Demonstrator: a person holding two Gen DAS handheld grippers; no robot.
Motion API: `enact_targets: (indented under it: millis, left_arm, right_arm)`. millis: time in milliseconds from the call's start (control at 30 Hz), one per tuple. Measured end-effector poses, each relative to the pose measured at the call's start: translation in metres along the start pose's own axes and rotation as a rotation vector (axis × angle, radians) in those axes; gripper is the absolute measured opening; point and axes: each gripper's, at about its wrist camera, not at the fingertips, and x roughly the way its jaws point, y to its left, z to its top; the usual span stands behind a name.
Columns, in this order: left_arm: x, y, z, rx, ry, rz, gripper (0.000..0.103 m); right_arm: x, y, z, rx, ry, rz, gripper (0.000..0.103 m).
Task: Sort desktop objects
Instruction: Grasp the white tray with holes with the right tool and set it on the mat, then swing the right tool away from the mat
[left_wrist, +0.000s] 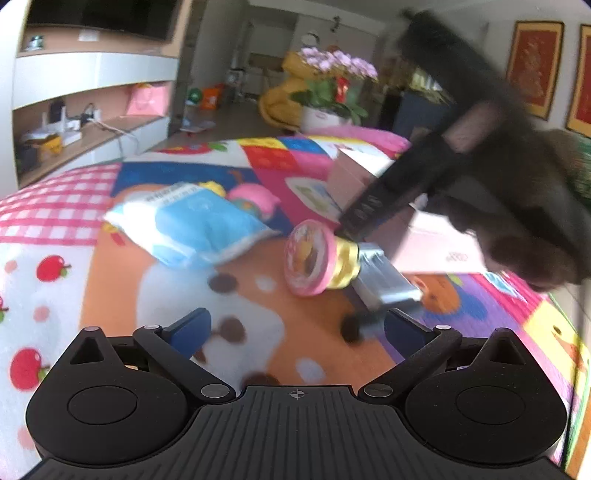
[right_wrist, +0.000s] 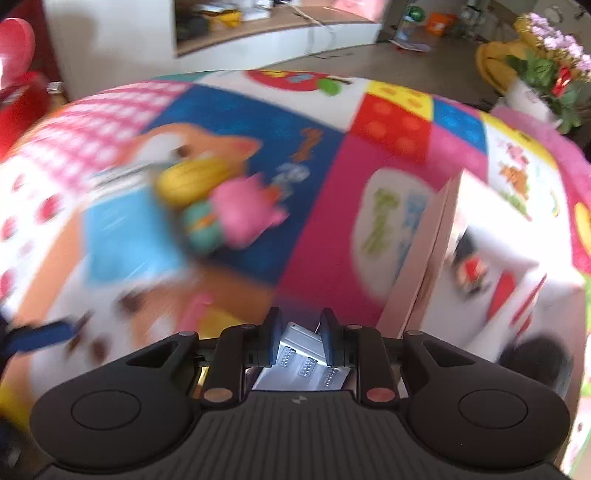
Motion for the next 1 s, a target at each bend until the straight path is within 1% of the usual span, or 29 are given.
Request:
enact_targets:
  millis: [67,167,267,300,367,400,433,467,533,567,600,633,667,733,767,800,833,867,900,933,1000]
  left_arm:
    - [-0.005,-0.007,-0.006,0.016,0.016,-0.02,0.103]
    - [-0.01,-0.018,-0.013,0.041,0.034,-0.029,0.103]
    - [-0.013,-0.03,-0.021,0.066,0.058,-0.05,0.103]
    - [-0.015,-0.034,-0.023,0.077,0.062,-0.052,0.103]
    - [-0.021,-0.04,-0.027,0.089,0.062,-0.034,0.103]
    - [-0.023,-0.04,-0.027,0.09,0.064,-0.024,0.103]
    - [-0.025,-0.041,-0.028,0.088,0.065,-0.01,0.103]
    - [-0.027,-0.041,-0.028,0.085,0.064,0.007,0.103]
    - [-0.03,-0.04,-0.028,0.064,0.062,0.044,0.103]
    - [-0.031,-0.041,-0.028,0.048,0.059,0.052,0.103]
    - [-0.032,-0.041,-0.027,0.024,0.052,0.053,0.103]
    - [-0.032,-0.044,-0.027,0.005,0.046,0.047,0.103]
    - [-0.031,-0.046,-0.026,-0.011,0.037,0.035,0.103]
    - [-0.029,-0.052,-0.025,-0.032,0.021,0.009,0.103]
    - [-0.028,-0.056,-0.025,-0.033,0.022,0.002,0.103]
    - [-0.028,-0.061,-0.025,-0.026,0.032,0.006,0.103]
    - [-0.027,-0.066,-0.025,-0.008,0.043,0.015,0.103]
    - [-0.027,-0.069,-0.025,0.012,0.047,0.026,0.103]
    - [-0.029,-0.072,-0.024,0.027,0.046,0.04,0.103]
    - [-0.031,-0.073,-0.024,0.03,0.042,0.052,0.103]
    - [-0.029,-0.072,-0.023,0.01,0.042,0.071,0.103]
  right_arm:
    - [-0.016,0.005,-0.026,-0.021,-0.014,0.045,0.022]
    - [-0.035,0.009,-0.068,-0.047,-0.033,0.071,0.022]
    - [-0.05,0.006,-0.107,-0.044,-0.081,0.043,0.022]
    - [-0.058,0.003,-0.121,-0.044,-0.117,0.021,0.024]
    - [-0.07,-0.002,-0.142,-0.03,-0.184,-0.033,0.031]
    - [-0.077,-0.004,-0.154,-0.018,-0.214,-0.054,0.039]
    - [-0.085,-0.008,-0.166,-0.001,-0.241,-0.053,0.045]
    - [-0.092,-0.013,-0.177,0.024,-0.264,-0.037,0.049]
    - [-0.107,-0.025,-0.204,0.09,-0.31,0.021,0.062]
    - [-0.111,-0.03,-0.217,0.114,-0.324,0.044,0.066]
    - [-0.116,-0.035,-0.231,0.146,-0.347,0.06,0.073]
    - [-0.118,-0.039,-0.245,0.183,-0.388,0.072,0.08]
    - [-0.118,-0.04,-0.257,0.205,-0.443,0.073,0.082]
    - [-0.115,-0.037,-0.28,0.187,-0.597,0.022,0.083]
    - [-0.117,-0.046,-0.284,0.202,-0.641,0.1,0.083]
    - [-0.123,-0.064,-0.294,0.288,-0.75,0.221,0.086]
    - [-0.124,-0.08,-0.304,0.389,-0.865,0.32,0.101]
    - [-0.121,-0.091,-0.309,0.459,-0.927,0.38,0.103]
    - [-0.114,-0.098,-0.309,0.51,-0.938,0.418,0.103]
    - [-0.108,-0.105,-0.306,0.559,-0.924,0.464,0.103]
    - [-0.1,-0.116,-0.301,0.632,-0.925,0.518,0.103]
